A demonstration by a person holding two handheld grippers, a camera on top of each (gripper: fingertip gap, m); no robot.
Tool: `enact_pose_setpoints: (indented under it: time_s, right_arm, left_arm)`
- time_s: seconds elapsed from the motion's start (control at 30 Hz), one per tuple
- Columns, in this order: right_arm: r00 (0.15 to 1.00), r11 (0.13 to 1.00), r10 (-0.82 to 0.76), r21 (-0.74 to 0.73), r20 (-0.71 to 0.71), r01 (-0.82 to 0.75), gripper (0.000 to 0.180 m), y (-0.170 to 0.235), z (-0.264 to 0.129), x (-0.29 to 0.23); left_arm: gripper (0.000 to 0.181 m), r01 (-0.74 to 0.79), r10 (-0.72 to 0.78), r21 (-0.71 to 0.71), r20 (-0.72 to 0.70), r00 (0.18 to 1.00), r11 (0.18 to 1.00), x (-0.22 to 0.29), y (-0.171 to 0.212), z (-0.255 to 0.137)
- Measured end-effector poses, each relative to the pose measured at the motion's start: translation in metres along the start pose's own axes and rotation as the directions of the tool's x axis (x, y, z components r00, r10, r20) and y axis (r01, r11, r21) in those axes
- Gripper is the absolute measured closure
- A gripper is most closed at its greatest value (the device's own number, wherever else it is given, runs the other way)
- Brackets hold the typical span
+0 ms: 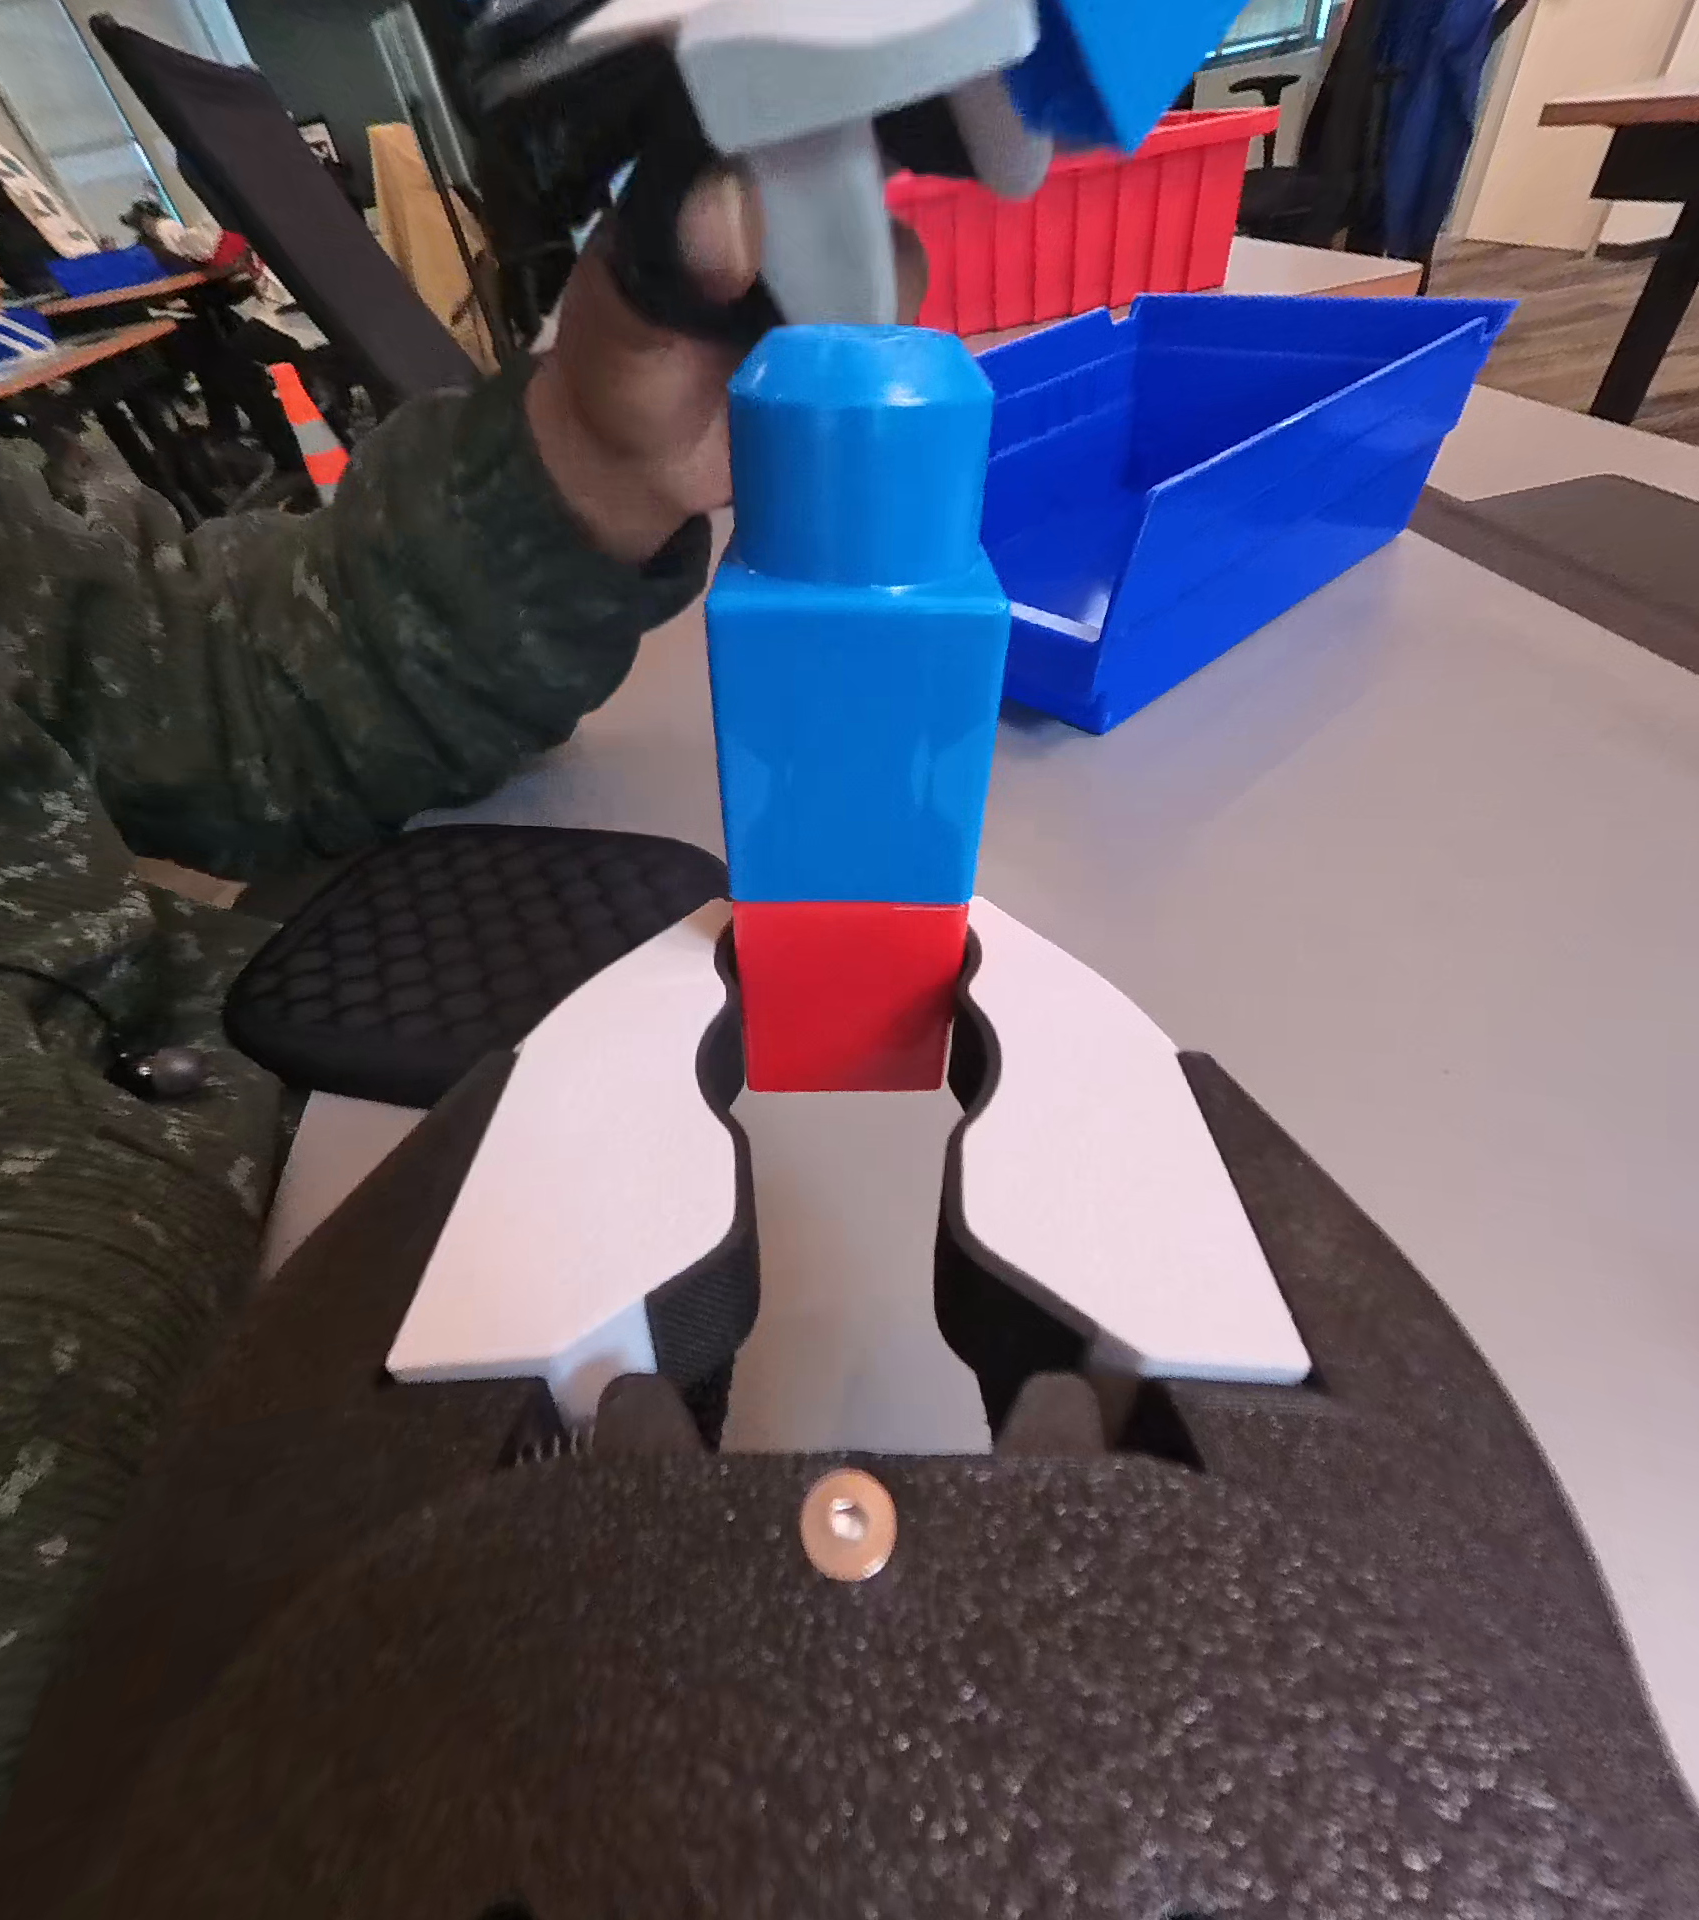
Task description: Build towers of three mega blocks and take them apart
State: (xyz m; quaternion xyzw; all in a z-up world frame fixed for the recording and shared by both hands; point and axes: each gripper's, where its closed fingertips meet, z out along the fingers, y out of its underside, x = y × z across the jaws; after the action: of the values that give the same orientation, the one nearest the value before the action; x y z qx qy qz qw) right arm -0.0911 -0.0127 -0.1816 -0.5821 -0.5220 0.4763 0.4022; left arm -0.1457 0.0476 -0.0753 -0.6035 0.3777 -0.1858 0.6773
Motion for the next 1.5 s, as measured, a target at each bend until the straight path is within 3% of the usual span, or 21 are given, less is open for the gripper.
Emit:
enact_pose_setpoints:
  time_s: [0.2, 0.4, 0.6, 0.8, 1.1, 1.37, 1.5]
  right_arm:
    - [1.000, 0.999, 0.006, 0.041, -0.026, -0.005, 0.143, -0.010, -0.014, 0.009]
    - [0.997, 0.993, 0.039, 0.113, -0.069, -0.031, 0.144, -0.022, -0.033, 0.023]
    - [0.993, 0.992, 0.050, 0.125, -0.106, -0.037, 0.143, -0.025, -0.039, 0.031]
    - [0.988, 0.989, 0.084, 0.129, -0.127, -0.068, 0.143, -0.023, -0.042, 0.038]
    - [0.978, 0.988, 0.110, 0.130, -0.178, -0.087, 0.143, -0.023, -0.051, 0.047]
    - [0.975, 0.984, 0.123, 0.152, -0.187, -0.095, 0.143, -0.027, -0.059, 0.049]
    - [0.975, 0.984, 0.123, 0.150, -0.187, -0.096, 0.143, -0.026, -0.059, 0.049]
  left_arm:
    - [0.131, 0.139, -0.213, -0.288, -0.247, 0.945, 0.948, 0.065, 0.078, 0.028]
    - [0.131, 0.117, -0.380, -0.643, -0.287, 0.880, 0.757, 0.112, 0.161, 0.029]
    - [0.115, 0.182, -0.536, -0.746, -0.265, 0.801, 0.641, 0.120, 0.165, 0.016]
    - [0.106, 0.340, -0.664, -0.811, -0.079, 0.743, 0.477, 0.106, 0.166, 0.023]
    - [0.117, 0.190, -0.532, -0.901, -0.052, 0.845, 0.389, 0.123, 0.175, 0.025]
    - [0.118, -0.090, -0.288, -0.940, -0.190, 0.939, 0.328, 0.087, 0.176, -0.019]
    - [0.112, -0.022, -0.330, -0.948, -0.132, 0.935, 0.317, 0.083, 0.170, -0.023]
